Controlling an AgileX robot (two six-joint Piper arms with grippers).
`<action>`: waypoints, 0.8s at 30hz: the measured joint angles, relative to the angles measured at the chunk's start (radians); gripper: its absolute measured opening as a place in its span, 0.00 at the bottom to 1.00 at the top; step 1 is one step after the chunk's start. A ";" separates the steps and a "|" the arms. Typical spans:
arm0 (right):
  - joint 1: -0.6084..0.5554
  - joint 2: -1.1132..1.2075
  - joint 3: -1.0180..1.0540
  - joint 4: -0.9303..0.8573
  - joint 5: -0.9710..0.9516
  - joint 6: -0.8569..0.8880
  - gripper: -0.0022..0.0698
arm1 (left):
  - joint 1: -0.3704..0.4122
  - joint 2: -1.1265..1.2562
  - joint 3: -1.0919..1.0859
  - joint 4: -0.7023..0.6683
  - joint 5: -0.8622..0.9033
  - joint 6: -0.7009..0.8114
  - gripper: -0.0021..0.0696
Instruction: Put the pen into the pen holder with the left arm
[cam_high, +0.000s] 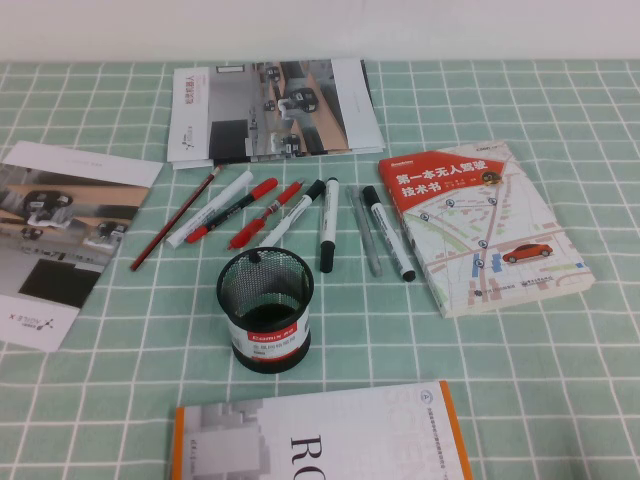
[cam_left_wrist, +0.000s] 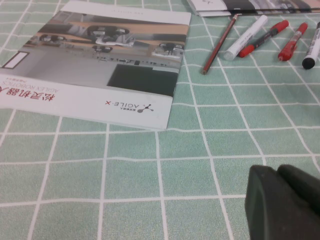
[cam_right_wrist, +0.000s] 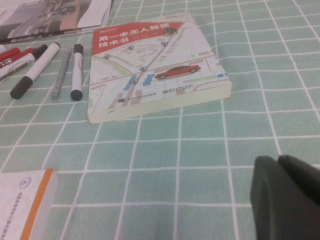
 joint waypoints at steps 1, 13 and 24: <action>0.000 0.000 0.000 0.000 0.000 0.000 0.00 | 0.000 0.000 0.000 0.000 0.000 0.000 0.03; 0.000 0.000 0.000 0.002 0.000 0.000 0.00 | 0.000 0.000 0.000 0.000 0.000 0.000 0.03; 0.000 0.000 0.000 0.002 0.000 0.000 0.00 | 0.000 0.000 0.000 0.009 0.000 0.000 0.03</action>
